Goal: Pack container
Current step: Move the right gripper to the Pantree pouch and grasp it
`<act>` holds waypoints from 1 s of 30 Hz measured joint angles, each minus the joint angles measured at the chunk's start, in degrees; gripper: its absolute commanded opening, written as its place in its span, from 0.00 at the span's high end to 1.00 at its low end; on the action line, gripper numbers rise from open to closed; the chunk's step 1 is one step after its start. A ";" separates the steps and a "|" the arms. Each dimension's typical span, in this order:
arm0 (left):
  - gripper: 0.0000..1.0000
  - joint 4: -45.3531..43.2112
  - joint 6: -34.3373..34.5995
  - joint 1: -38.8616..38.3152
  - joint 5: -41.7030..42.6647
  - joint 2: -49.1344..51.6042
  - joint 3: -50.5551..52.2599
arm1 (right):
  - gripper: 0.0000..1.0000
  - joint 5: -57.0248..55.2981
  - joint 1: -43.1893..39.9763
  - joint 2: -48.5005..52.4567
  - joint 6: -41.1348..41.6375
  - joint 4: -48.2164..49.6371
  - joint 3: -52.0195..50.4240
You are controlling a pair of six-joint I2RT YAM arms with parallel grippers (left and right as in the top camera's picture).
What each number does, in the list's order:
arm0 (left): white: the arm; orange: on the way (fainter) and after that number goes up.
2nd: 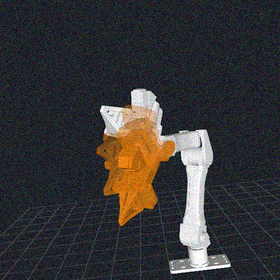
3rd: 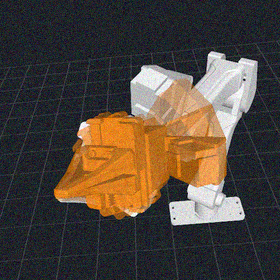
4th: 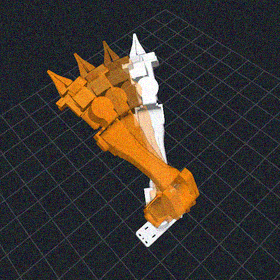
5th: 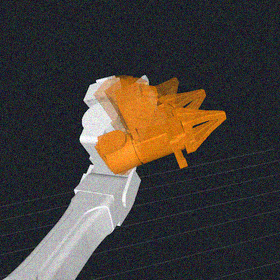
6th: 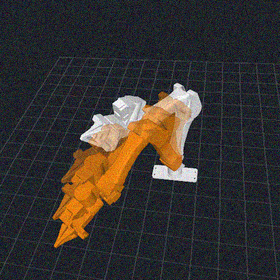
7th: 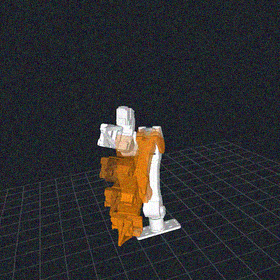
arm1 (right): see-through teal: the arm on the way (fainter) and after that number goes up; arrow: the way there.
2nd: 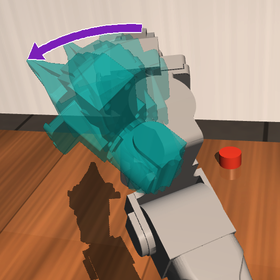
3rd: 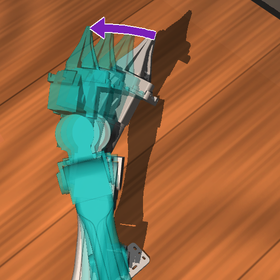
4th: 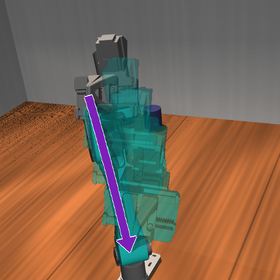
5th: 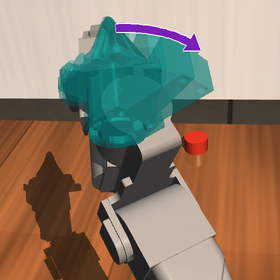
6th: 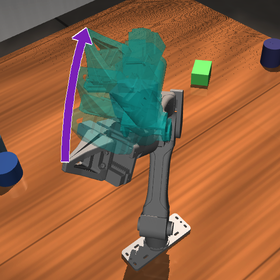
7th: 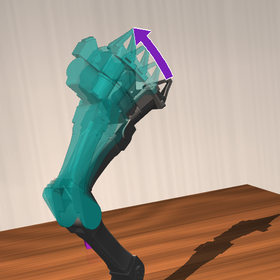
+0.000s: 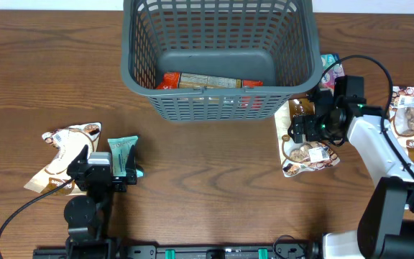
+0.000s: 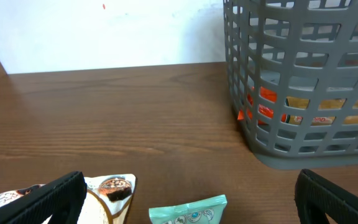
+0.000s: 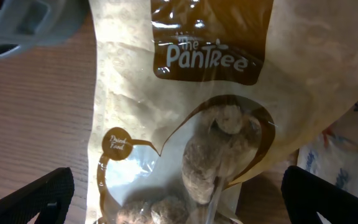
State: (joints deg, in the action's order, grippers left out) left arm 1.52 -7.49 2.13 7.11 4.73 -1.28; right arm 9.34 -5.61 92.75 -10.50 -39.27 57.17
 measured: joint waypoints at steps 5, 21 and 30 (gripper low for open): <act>0.01 0.00 0.00 0.00 -0.02 0.00 0.00 | 0.01 -0.39 0.00 0.00 0.00 0.79 -0.02; 0.01 0.00 0.00 0.00 -0.02 0.00 0.00 | 0.01 -1.05 0.00 0.00 0.28 7.45 -6.21; 0.01 0.00 0.00 0.00 -0.02 0.00 0.00 | 0.01 -1.29 0.00 0.00 1.09 10.84 -10.47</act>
State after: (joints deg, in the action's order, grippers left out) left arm 1.52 -7.49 2.13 7.09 4.73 -1.28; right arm 8.05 -5.61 92.75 -9.41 -28.42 46.70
